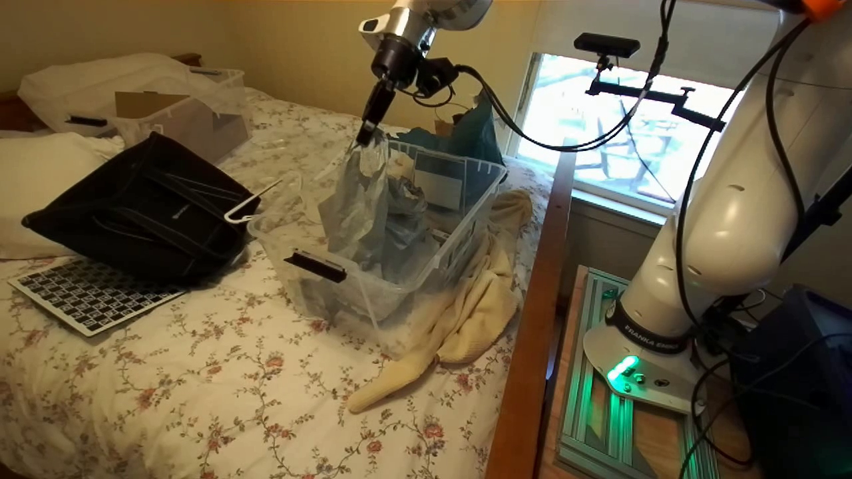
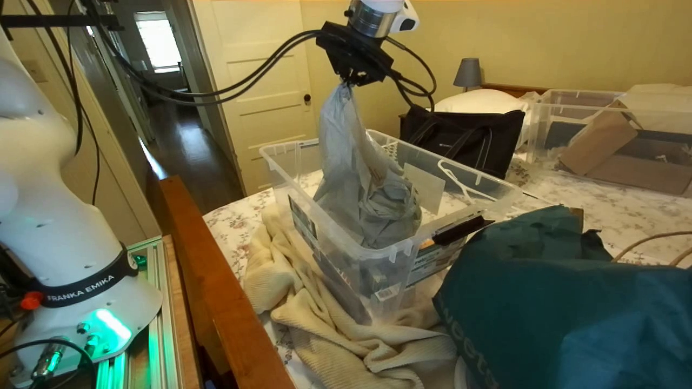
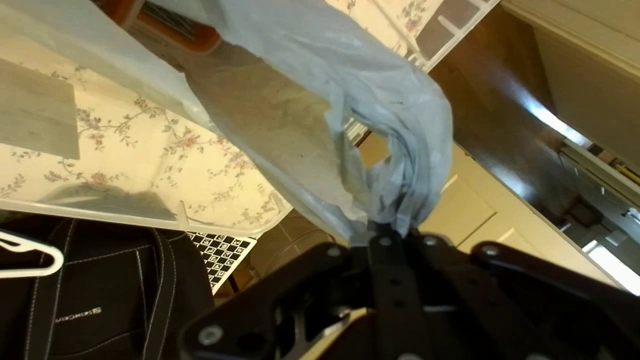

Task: Remove the plastic bag from the storage box

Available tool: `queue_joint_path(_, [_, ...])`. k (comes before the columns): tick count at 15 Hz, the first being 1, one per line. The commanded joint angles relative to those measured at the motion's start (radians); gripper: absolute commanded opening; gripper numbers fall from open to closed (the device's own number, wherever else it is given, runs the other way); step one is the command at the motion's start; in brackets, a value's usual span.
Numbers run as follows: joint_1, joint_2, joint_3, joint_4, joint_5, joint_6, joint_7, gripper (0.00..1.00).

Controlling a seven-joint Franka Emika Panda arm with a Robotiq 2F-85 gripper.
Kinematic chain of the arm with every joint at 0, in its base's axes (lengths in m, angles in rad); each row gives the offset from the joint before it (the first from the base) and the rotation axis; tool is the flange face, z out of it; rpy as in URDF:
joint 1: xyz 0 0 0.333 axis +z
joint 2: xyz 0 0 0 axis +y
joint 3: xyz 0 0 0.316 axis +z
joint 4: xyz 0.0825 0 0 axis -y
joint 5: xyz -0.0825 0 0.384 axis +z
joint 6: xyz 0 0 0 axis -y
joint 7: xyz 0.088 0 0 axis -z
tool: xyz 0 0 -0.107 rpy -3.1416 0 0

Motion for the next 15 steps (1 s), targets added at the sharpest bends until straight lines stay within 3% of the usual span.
queue_joint_path(1, [0.003,-0.054,-0.003,0.017,0.016,-0.013,0.041,0.01])
queue_joint_path(8, [0.027,-0.095,0.007,0.04,-0.014,0.048,0.095,0.01])
queue_joint_path(15, [0.06,-0.116,0.028,0.031,-0.069,0.217,0.156,0.01])
